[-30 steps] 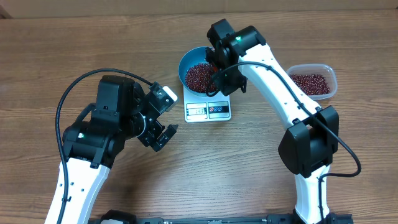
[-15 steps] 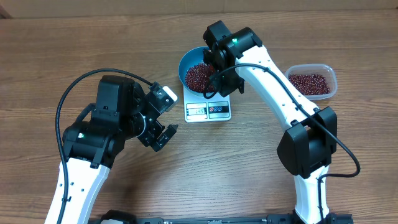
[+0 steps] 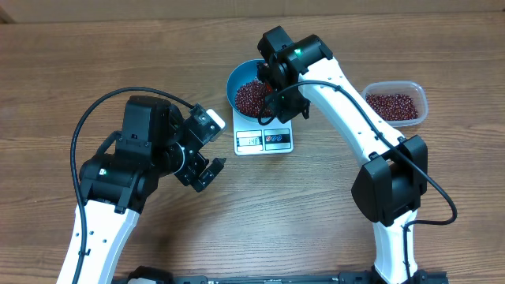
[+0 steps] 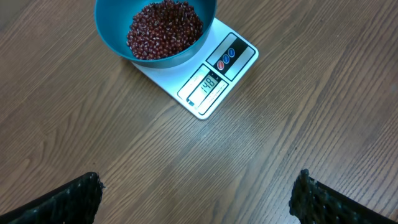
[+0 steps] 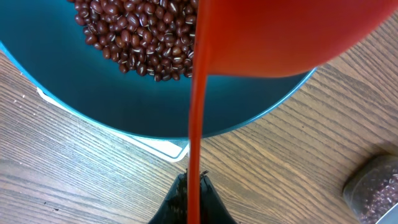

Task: Scoop item into bowl and weigh 150g on scale
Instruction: 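Tilt the red scoop with the right gripper to pour beans into the bowl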

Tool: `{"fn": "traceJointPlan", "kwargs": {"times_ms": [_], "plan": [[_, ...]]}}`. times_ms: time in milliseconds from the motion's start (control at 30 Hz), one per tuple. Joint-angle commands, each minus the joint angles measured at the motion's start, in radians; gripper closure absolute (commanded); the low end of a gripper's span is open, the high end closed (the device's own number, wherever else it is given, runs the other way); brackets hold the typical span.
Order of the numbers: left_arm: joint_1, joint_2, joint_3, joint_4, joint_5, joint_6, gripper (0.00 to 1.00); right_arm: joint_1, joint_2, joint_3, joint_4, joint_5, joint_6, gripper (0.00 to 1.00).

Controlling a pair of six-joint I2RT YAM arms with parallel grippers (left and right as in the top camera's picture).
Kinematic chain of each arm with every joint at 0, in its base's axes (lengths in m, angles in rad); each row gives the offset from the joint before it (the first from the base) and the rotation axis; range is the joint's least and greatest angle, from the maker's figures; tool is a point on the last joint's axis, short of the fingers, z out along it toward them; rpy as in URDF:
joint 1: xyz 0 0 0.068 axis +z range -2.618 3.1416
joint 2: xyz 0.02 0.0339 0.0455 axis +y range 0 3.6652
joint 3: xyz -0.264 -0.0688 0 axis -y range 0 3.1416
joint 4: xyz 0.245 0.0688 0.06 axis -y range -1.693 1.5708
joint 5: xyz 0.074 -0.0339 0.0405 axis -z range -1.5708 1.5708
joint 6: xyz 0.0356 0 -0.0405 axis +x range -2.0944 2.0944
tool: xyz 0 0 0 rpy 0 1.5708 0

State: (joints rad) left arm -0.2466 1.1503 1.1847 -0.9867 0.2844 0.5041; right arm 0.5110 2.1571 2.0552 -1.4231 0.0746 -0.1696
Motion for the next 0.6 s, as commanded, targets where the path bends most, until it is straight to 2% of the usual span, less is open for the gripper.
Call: {"fn": "traceJointPlan", "kwargs": {"times_ms": [0, 133, 267, 367, 500, 567], "plan": [[0.004, 0.002, 0.023, 0.003, 0.000, -0.011, 0.00, 0.005, -0.048, 0.035, 0.008, -0.014, -0.002, 0.96], [0.004, 0.002, 0.023, 0.003, 0.000, -0.011, 0.00, 0.005, -0.048, 0.035, 0.002, -0.008, -0.017, 0.96], [0.004, 0.002, 0.023, 0.003, 0.000, -0.011, 0.00, 0.004, -0.048, 0.035, 0.000, 0.093, -0.017, 0.96], [0.004, 0.002, 0.023, 0.003, 0.000, -0.011, 0.00, 0.027, -0.049, 0.035, -0.004, 0.024, -0.007, 0.96], [0.004, 0.002, 0.023, 0.003, 0.000, -0.011, 0.00, 0.045, -0.049, 0.035, 0.000, 0.101, -0.018, 0.96], [0.004, 0.002, 0.023, 0.003, 0.000, -0.011, 0.00, 0.045, -0.049, 0.035, 0.004, 0.074, -0.001, 0.96]]}}
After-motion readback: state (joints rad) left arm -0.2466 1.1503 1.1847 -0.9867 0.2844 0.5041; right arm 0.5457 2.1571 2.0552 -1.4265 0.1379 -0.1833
